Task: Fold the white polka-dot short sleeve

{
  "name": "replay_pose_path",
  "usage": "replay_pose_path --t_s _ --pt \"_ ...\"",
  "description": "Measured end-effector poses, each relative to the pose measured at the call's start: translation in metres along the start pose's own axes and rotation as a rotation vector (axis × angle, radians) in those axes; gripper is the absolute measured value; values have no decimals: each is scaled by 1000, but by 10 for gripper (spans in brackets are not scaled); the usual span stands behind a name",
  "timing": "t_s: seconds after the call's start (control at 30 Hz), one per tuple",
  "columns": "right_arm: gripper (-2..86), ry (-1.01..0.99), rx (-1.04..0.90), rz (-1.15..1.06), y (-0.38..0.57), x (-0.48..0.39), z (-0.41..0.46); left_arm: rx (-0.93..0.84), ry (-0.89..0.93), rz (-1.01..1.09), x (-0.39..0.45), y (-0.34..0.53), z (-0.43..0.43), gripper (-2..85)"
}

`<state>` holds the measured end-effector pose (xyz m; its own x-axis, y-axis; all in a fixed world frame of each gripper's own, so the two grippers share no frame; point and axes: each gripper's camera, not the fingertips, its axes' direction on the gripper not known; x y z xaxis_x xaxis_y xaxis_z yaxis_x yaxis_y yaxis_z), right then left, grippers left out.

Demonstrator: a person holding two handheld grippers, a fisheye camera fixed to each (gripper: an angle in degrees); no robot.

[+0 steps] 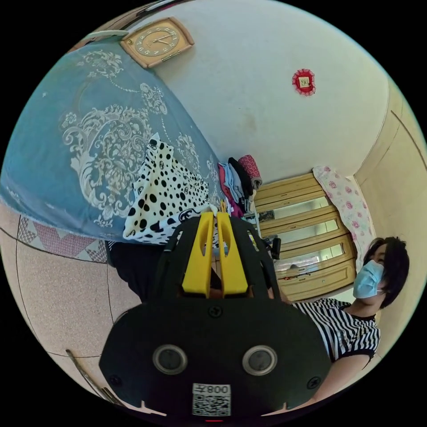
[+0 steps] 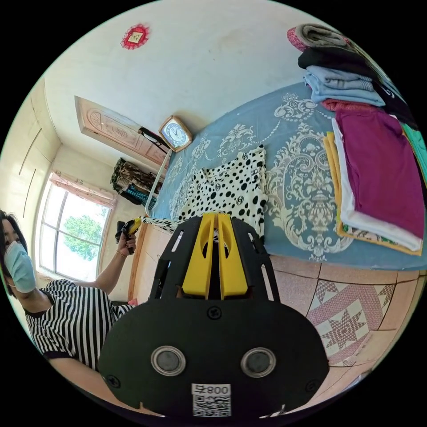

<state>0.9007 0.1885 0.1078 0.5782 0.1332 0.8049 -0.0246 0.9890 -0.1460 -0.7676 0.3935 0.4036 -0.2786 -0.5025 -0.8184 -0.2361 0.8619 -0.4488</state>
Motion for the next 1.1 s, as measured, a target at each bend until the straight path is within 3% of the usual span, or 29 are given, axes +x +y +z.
replay_pose_path --t_s 0.53,1.1 --pt "7 60 -82 52 -265 62 127 -13 -129 -51 0 -288 140 12" --pt "26 7 -195 171 -386 114 243 -51 -217 -155 -28 -430 253 39"
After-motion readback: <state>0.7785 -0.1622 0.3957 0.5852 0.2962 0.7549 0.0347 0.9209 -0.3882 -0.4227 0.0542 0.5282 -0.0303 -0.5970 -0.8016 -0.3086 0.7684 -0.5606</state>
